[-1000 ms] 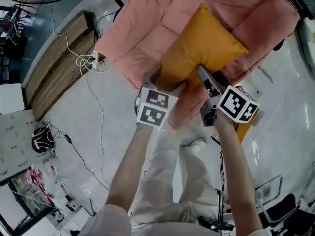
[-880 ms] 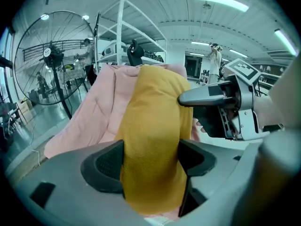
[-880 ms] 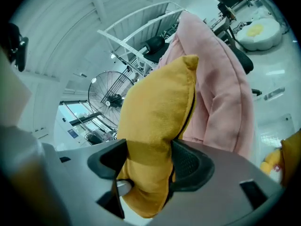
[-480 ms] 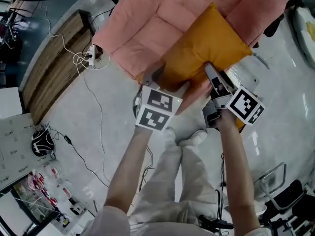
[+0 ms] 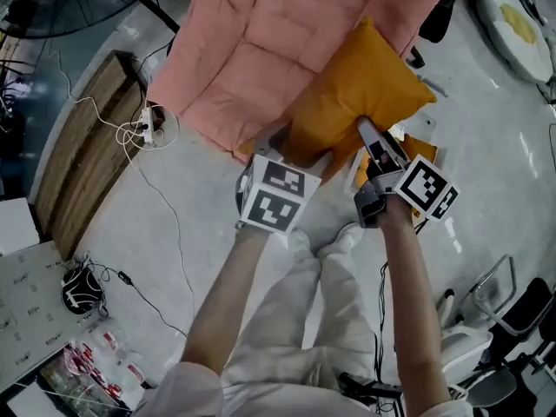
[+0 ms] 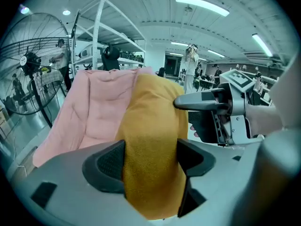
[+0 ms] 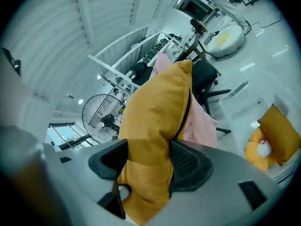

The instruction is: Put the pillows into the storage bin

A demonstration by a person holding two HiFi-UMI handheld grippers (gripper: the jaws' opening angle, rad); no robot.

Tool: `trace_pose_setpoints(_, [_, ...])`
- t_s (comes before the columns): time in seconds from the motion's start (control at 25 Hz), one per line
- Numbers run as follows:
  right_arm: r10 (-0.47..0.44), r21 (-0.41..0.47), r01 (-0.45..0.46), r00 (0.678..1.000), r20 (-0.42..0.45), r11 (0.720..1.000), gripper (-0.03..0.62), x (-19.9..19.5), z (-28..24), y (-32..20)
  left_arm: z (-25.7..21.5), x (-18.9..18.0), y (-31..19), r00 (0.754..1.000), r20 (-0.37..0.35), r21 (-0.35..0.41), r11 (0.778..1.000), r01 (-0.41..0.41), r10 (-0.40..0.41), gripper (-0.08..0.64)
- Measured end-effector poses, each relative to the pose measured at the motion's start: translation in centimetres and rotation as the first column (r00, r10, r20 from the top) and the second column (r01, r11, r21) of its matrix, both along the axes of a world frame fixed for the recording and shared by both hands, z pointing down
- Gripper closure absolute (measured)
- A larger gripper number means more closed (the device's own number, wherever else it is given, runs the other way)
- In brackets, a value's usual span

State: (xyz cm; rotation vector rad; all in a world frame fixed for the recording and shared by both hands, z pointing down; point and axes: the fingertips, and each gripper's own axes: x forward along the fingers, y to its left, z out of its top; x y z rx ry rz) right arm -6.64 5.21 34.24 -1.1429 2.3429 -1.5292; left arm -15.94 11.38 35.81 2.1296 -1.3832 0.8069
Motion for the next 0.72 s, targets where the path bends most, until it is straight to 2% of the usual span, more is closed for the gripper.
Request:
trace_pose_setpoints(0.24, [0.062,-0.017,-0.062,0.998,-0.003,0.998,0.302,4.4,0.5,2.1,0.5,4.2,1.7,0.998,-0.03,-0.033,0.997,-0.065,0.064,0.204])
trace_pose_setpoints(0.44, [0.107,-0.046,-0.108,0.994,-0.016,0.993,0.307,8.7,2.2,3.6,2.0,8.5,3.2,0.994,-0.069,-0.098,0.99,-0.097,0.091,0.209])
trace_pose_setpoints(0.72, [0.14,-0.091,-0.142,0.99,-0.036,0.986,0.308,13.1,5.5,4.1,5.4,12.8,4.1,0.989,-0.098,-0.185,0.975,-0.126,0.11,0.215])
